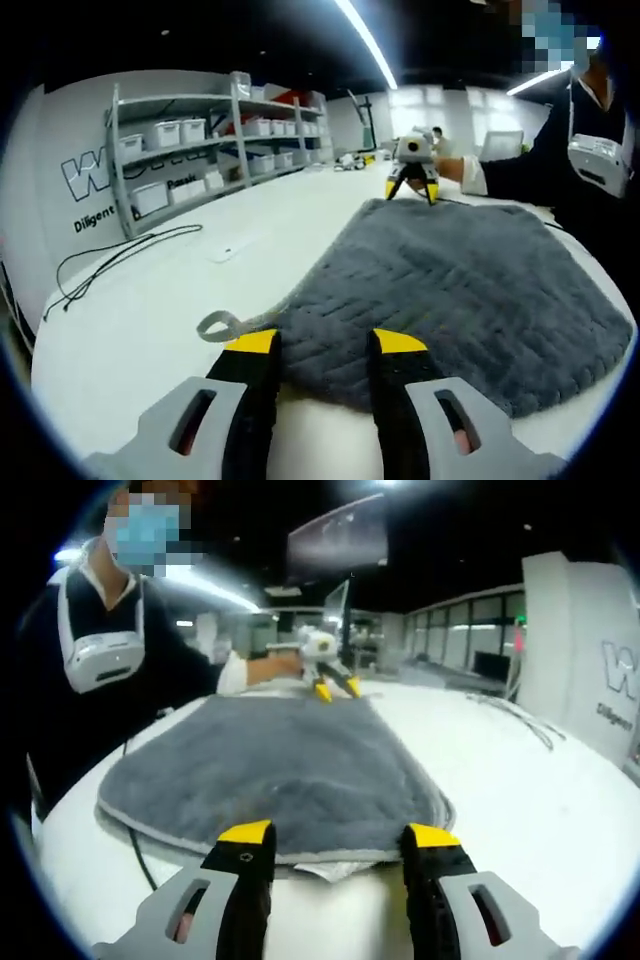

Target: Open the folded towel by lifting each exposed corner and separating the folded layers until the towel lies flat within the target outline without major curled edges

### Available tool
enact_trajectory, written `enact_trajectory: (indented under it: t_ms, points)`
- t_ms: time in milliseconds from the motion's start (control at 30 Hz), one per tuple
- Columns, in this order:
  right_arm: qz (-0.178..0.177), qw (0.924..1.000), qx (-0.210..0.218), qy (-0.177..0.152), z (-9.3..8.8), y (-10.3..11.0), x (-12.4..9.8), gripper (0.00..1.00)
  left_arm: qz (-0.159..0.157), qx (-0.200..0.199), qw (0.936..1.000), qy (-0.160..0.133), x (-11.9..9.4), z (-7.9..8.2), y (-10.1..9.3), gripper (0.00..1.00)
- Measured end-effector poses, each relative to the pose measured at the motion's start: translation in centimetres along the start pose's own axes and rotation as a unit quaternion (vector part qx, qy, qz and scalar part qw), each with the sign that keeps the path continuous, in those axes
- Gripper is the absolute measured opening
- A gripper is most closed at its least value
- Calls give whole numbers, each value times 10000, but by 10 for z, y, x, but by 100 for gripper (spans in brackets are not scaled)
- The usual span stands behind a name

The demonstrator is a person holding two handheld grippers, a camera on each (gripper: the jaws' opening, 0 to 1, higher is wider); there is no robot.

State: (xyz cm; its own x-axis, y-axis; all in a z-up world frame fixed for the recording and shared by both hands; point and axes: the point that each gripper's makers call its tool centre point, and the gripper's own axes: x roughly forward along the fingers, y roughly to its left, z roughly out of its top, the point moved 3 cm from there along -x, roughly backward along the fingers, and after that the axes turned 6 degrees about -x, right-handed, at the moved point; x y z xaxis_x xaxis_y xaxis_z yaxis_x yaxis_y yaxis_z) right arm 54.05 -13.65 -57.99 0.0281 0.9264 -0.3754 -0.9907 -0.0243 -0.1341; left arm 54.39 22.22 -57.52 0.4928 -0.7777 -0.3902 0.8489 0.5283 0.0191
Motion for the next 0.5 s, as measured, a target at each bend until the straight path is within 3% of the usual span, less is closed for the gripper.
enact_trajectory:
  t_ms: [100, 500]
  points:
    - [34, 9997, 225, 33, -2, 0, 0, 49, 148, -337, 9993, 96, 0, -3, 4, 33]
    - [221, 9991, 161, 322, -6, -2, 2, 46, 257, -594, 9979, 70, -4, -11, 5, 30]
